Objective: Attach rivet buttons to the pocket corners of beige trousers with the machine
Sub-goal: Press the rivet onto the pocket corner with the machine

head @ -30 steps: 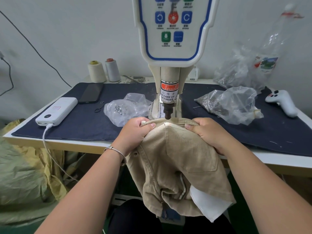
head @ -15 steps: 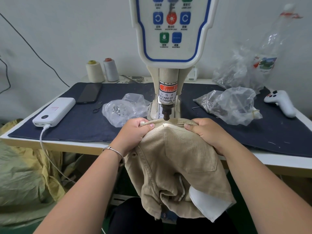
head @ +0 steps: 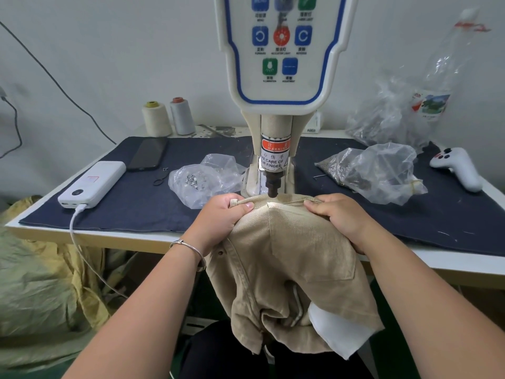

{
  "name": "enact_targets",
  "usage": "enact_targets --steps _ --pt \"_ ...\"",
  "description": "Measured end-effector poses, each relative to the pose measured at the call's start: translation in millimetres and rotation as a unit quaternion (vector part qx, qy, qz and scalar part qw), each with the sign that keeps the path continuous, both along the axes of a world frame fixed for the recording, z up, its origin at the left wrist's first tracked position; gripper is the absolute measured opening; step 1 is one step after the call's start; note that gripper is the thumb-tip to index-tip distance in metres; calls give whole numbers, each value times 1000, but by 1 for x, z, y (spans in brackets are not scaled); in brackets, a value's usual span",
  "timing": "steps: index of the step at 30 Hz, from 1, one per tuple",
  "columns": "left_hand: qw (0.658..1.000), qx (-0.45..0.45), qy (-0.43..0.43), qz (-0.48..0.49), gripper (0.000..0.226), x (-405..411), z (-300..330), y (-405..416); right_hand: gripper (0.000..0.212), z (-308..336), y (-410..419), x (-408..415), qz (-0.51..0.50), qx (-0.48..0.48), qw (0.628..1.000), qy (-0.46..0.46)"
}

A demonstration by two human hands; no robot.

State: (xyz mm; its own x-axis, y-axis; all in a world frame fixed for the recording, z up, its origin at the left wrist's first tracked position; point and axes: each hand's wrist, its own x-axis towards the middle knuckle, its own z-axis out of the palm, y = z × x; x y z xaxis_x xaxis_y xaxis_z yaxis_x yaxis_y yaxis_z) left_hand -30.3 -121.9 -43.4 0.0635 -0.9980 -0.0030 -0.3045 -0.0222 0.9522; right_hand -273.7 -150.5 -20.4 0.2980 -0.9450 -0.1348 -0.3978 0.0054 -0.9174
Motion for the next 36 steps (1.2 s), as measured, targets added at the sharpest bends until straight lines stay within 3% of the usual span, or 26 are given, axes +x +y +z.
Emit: enact_targets --steps 28,36 --pt "1000 -1 -7 5 20 1 0 0 34 1 0 0 -5 19 1000 -24" --pt "998 -51 44 18 28 -6 17 35 32 26 26 10 -38 49 987 -148"
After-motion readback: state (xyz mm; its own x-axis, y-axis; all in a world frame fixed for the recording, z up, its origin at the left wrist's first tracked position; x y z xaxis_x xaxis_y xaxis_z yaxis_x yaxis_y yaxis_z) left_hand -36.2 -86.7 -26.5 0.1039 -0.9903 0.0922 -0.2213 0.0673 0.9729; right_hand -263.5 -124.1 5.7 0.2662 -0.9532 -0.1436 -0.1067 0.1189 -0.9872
